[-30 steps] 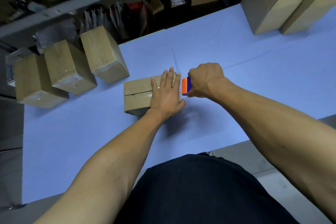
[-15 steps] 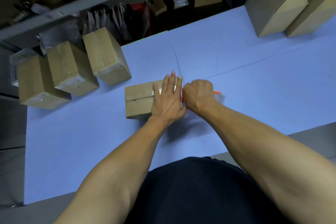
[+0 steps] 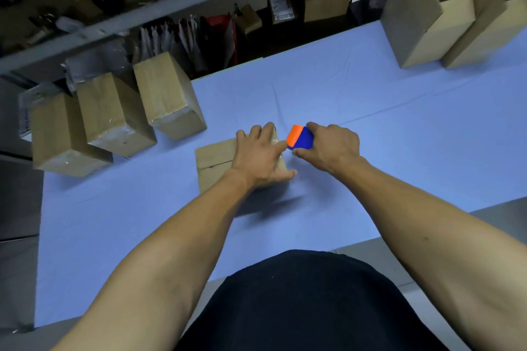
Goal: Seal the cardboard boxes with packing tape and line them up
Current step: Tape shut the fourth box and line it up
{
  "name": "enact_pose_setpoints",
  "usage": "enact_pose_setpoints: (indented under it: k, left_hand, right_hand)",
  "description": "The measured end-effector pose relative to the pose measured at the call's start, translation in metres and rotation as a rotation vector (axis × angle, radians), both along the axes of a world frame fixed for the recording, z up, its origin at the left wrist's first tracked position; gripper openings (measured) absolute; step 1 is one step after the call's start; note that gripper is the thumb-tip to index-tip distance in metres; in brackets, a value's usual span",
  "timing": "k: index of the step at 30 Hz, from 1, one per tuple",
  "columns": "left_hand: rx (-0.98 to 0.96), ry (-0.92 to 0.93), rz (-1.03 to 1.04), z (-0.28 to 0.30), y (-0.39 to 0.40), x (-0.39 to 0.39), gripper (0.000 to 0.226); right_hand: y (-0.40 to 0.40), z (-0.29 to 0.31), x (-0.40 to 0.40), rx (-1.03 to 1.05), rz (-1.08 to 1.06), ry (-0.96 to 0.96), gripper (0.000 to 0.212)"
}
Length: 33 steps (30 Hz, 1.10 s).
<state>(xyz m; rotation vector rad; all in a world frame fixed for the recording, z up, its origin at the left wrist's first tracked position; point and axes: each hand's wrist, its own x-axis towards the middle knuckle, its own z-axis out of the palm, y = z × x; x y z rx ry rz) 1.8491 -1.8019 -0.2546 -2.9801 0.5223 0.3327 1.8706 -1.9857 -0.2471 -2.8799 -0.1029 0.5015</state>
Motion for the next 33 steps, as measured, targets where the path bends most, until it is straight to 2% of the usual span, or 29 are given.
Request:
enact_pose_setpoints:
  k: [3, 7, 9, 12, 16, 18, 21, 23, 24, 26, 28, 33]
  left_hand:
    - [-0.13, 0.04, 0.243, -0.007, -0.012, -0.013, 0.066]
    - [-0.151, 0.312, 0.33, 0.005, -0.002, 0.001, 0.088]
    - [-0.16, 0.424, 0.366, 0.013, 0.01, 0.007, 0.091]
    - [-0.151, 0.421, 0.4, 0.018, 0.022, 0.005, 0.096]
    - [-0.204, 0.463, 0.441, 0.025, 0.025, 0.004, 0.101]
    - [-0.336, 0.447, 0.446, 0.029, 0.024, 0.007, 0.094]
    - [-0.678, 0.171, 0.494, 0.042, 0.028, 0.01, 0.05]
    - [-0.976, 0.073, 0.718, 0.056, 0.029, 0.016, 0.024]
    - [-1.158, 0.148, 0.862, 0.063, 0.03, 0.02, 0.023]
    - [-1.418, 0.473, 1.042, 0.074, 0.034, 0.027, 0.033]
    - [-1.485, 0.702, 1.057, 0.08, 0.042, 0.028, 0.041]
    - [-1.538, 0.664, 1.069, 0.074, 0.061, 0.024, 0.028]
  right_hand:
    - [-0.012, 0.007, 0.002, 0.115, -0.068, 0.055, 0.059]
    - [-0.026, 0.023, 0.008, 0.293, -0.155, 0.178, 0.058]
    - [-0.03, 0.033, 0.011, 0.359, -0.188, 0.222, 0.071]
    - [-0.033, 0.049, 0.014, 0.416, -0.147, 0.291, 0.09]
    - [-0.032, 0.063, 0.018, 0.508, -0.062, 0.323, 0.069]
    - [-0.03, 0.068, 0.02, 0.511, -0.048, 0.263, 0.061]
    - [-0.02, 0.077, 0.021, 0.585, -0.004, 0.205, 0.057]
    - [-0.012, 0.081, 0.021, 0.614, 0.047, 0.19, 0.057]
    - [-0.008, 0.082, 0.021, 0.612, 0.078, 0.19, 0.058]
    - [0.001, 0.082, 0.019, 0.605, 0.129, 0.197, 0.06]
    - [0.007, 0.082, 0.015, 0.577, 0.173, 0.184, 0.06]
    - [0.015, 0.085, 0.012, 0.431, 0.268, 0.151, 0.063]
